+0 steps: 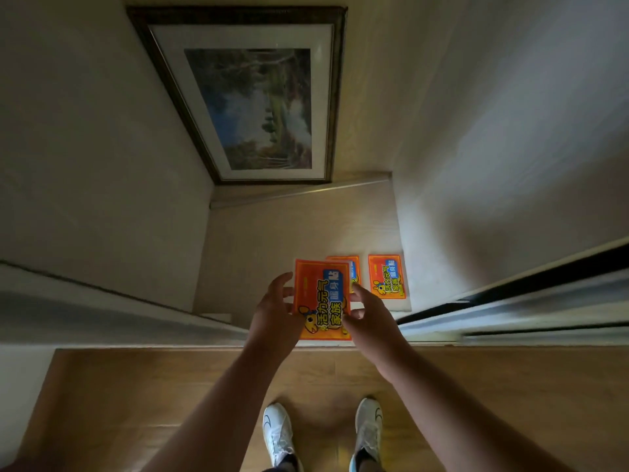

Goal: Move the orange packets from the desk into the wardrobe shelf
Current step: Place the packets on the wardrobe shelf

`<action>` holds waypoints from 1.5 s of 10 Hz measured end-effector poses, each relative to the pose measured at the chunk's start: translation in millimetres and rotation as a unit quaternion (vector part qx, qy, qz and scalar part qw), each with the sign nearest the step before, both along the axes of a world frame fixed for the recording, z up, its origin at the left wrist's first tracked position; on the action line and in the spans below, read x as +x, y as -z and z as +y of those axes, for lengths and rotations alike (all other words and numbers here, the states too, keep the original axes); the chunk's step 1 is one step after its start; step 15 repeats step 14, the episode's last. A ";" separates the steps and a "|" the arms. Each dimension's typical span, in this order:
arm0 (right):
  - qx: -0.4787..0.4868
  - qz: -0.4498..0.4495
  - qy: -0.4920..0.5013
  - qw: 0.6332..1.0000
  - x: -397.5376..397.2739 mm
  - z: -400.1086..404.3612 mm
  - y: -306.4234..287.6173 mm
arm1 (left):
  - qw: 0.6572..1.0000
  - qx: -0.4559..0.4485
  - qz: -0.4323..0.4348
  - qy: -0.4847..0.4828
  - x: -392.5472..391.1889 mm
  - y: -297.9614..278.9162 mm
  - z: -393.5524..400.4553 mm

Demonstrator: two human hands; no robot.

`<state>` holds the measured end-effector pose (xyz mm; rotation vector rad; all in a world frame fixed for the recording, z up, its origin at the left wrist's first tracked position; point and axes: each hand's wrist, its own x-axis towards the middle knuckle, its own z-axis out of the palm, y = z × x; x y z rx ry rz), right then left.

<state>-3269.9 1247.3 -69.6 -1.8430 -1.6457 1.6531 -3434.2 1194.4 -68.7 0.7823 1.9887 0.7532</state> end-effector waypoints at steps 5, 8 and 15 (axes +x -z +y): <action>-0.014 0.005 -0.050 0.999 -52.9 55.7 134.0 | 0.991 -0.036 0.010 -0.129 -12.7 141.1 59.2; -0.019 -0.022 -0.097 0.995 -81.6 83.9 224.8 | 0.988 -0.005 0.062 -0.144 -34.6 242.0 87.8; 0.056 -0.112 -0.145 0.981 -41.9 106.3 192.2 | 0.962 -0.133 0.233 0.041 -28.5 206.8 83.4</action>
